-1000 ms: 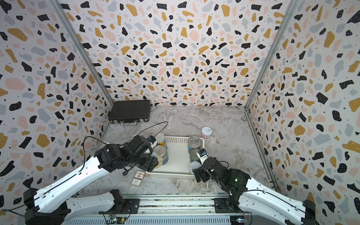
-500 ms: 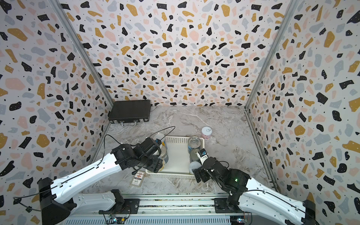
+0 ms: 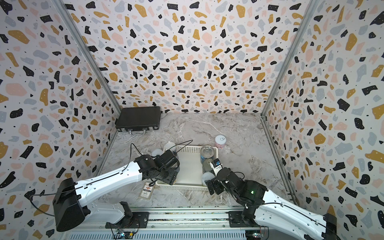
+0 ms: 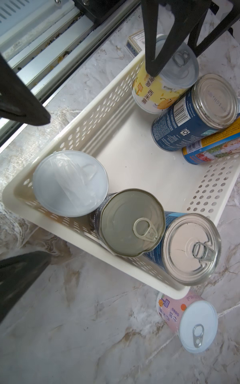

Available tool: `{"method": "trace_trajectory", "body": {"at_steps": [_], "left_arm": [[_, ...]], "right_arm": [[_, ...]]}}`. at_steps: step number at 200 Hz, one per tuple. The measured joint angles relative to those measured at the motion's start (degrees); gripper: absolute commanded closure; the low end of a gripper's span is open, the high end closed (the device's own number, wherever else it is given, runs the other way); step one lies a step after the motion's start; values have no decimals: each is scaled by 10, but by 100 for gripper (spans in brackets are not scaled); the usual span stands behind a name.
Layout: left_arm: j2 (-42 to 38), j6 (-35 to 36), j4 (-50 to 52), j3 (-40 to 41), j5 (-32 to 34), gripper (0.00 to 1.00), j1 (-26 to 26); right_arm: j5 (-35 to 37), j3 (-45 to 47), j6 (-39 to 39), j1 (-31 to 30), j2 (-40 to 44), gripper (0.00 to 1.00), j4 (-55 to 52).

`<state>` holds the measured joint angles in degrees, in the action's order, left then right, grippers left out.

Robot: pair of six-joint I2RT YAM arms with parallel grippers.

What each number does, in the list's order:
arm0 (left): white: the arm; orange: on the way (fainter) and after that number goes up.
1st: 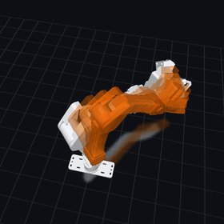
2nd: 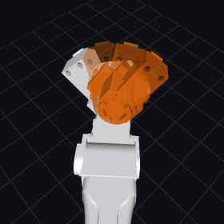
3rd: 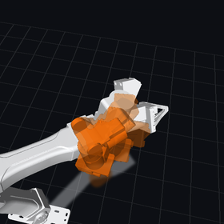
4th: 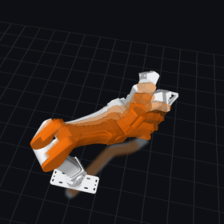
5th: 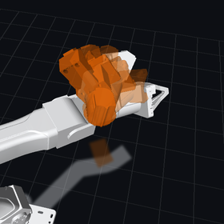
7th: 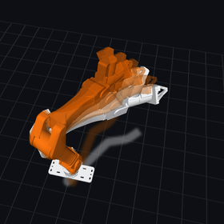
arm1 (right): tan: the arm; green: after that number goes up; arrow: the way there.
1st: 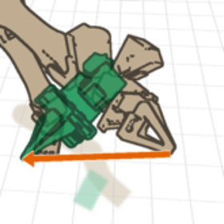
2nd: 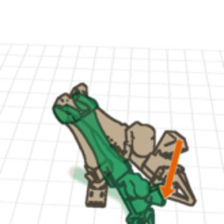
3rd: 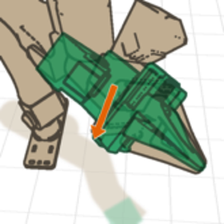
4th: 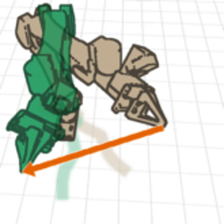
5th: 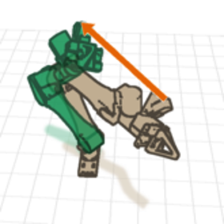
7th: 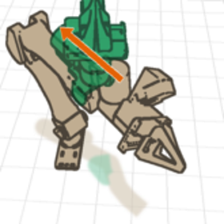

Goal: Put the canned food in the basket
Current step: Place the canned food in the basket.

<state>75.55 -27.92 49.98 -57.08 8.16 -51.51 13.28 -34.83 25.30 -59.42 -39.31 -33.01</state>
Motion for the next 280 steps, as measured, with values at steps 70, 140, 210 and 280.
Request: {"method": "trace_trajectory", "body": {"at_steps": [70,140,210,280], "left_arm": [[14,-5,-14,35,29,38,0],[-9,-20,-59,61,51,0,-3],[-25,-24,-35,60,75,0,-2],[-119,-31,26,-43,74,0,-2]], "right_arm": [[0,0,0,0,0,0,0],[0,0,2,0,-1,0,0],[0,0,2,0,-4,0,0],[1,0,2,0,0,0,0]]}}
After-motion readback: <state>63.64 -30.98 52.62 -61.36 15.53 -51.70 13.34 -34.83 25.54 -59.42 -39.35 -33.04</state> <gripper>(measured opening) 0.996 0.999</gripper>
